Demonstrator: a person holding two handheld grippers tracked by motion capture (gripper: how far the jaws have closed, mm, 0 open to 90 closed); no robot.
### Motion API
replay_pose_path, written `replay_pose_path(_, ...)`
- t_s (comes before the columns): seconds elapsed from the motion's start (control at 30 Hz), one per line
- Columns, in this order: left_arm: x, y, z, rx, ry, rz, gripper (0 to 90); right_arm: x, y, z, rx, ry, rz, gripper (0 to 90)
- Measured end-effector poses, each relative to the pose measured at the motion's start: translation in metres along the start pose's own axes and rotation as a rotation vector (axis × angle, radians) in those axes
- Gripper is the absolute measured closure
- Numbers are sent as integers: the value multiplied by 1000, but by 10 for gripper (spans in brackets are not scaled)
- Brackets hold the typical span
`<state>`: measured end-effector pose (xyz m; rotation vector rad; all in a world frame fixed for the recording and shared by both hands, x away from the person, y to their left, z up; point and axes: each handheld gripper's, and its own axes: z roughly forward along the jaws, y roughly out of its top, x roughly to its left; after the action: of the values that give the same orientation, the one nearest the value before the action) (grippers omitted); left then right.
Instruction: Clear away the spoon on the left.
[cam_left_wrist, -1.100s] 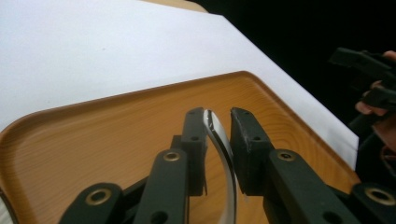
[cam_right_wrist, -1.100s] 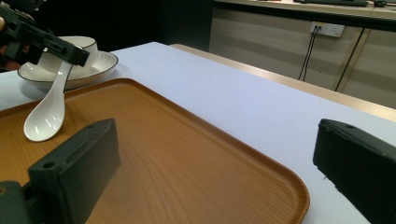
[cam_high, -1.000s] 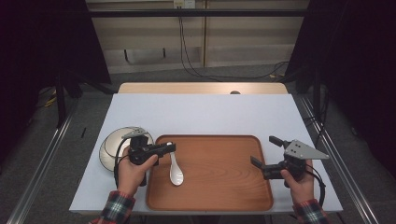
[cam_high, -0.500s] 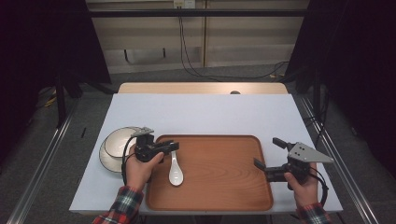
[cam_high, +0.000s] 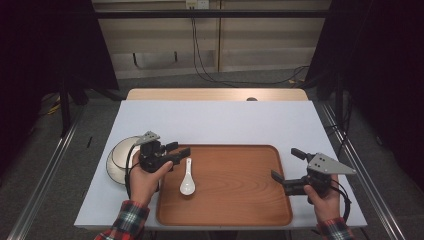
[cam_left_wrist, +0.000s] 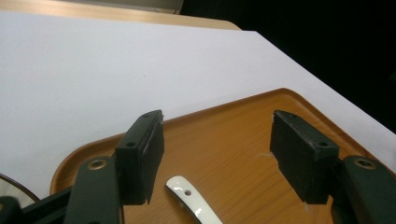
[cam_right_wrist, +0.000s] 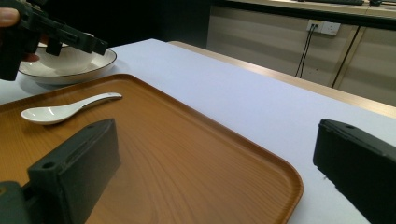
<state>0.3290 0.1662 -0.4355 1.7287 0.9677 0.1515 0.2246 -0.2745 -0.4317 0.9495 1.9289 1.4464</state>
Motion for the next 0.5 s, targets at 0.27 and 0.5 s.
replay_pose_path(0.27, -9, 7, -12, -38, 0, 42, 222, 0, 0, 0, 3, -4, 0, 1)
replay_pose_path(0.5, -10, 10, -21, -61, 6, 62, 163, 0, 0, 0, 3, -1, -6, 1)
